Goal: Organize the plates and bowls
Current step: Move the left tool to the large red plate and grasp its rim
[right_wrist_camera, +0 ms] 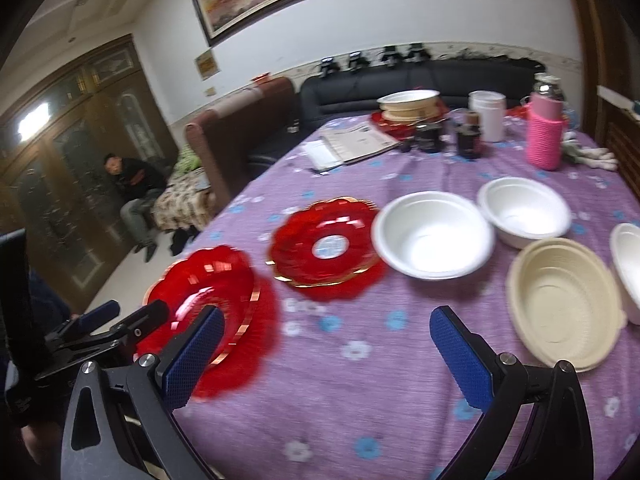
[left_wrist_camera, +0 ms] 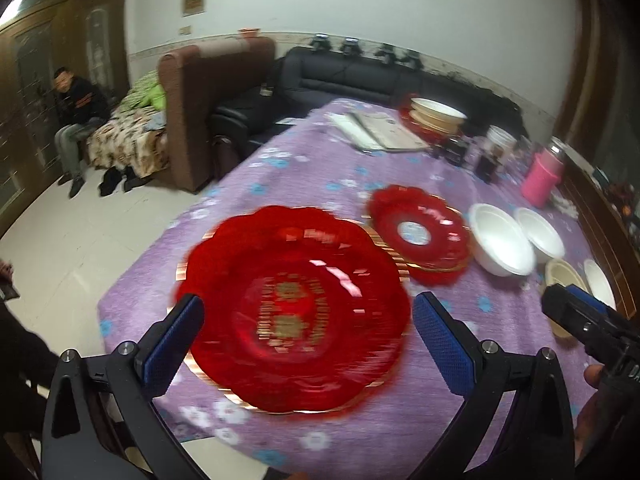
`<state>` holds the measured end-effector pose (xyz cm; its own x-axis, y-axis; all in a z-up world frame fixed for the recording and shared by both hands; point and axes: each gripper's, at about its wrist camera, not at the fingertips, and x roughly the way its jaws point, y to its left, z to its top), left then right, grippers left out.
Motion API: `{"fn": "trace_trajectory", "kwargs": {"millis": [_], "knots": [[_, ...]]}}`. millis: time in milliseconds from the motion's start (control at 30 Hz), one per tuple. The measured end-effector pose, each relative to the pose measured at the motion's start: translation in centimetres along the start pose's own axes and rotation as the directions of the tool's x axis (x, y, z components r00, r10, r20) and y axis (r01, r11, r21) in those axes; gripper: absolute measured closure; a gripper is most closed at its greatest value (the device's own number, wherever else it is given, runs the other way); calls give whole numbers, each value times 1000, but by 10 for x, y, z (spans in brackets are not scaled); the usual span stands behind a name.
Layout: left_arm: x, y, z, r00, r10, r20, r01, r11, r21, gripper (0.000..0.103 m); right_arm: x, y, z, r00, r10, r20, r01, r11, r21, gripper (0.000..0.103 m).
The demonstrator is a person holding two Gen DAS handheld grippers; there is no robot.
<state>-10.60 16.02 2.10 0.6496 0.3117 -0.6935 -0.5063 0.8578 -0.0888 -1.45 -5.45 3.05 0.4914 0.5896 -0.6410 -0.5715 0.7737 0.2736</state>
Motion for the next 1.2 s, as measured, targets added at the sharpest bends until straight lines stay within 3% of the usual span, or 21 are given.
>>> {"fn": "trace_trajectory", "kwargs": {"millis": [133, 300, 400, 467, 567, 633, 700, 733, 767, 833, 933, 1000, 1200], "knots": [[12, 38, -1, 999, 43, -33, -45, 995, -88, 0, 20, 18, 0, 997, 67, -44, -67, 998, -3, 1], [36, 60, 0, 994, 74, -84, -84, 989, -119, 0, 50, 35, 4, 984, 134, -120, -131, 991, 32, 3], [49, 66, 1, 990, 74, -121, -90, 987, -130, 0, 72, 39, 7, 969, 179, -170, -169, 983, 71, 10], [54, 67, 4, 991, 58, -119, -75, 987, -142, 3, 88, 39, 8, 960, 195, -202, -177, 979, 104, 24], [66, 66, 4, 987, 41, -155, -64, 988, -144, 19, 111, 36, 6, 938, 217, -270, -176, 970, 170, 40], [73, 64, 4, 985, 34, -171, -59, 987, -148, 35, 125, 34, 2, 930, 210, -301, -159, 969, 187, 42], [79, 64, 3, 982, 65, -176, -90, 987, -136, 42, 135, 32, 0, 921, 211, -326, -150, 968, 203, 44], [81, 65, 3, 981, 70, -180, -96, 986, -138, 48, 138, 33, -1, 917, 212, -337, -147, 967, 209, 51], [84, 66, 3, 981, 72, -183, -99, 985, -144, 52, 142, 32, -2, 914, 209, -349, -140, 967, 212, 66], [87, 71, 3, 980, 66, -189, -97, 983, -156, 59, 150, 31, -3, 905, 204, -372, -128, 968, 217, 79], [95, 71, 1, 973, 87, -213, -118, 984, -135, 67, 162, 31, -7, 896, 190, -400, -105, 969, 226, 81], [99, 75, -3, 968, 107, -228, -139, 981, -133, 80, 167, 32, -8, 893, 184, -410, -98, 970, 221, 92], [89, 82, -3, 972, 76, -221, -114, 981, -160, 85, 169, 41, -7, 901, 139, -411, -66, 980, 186, 95]]}}
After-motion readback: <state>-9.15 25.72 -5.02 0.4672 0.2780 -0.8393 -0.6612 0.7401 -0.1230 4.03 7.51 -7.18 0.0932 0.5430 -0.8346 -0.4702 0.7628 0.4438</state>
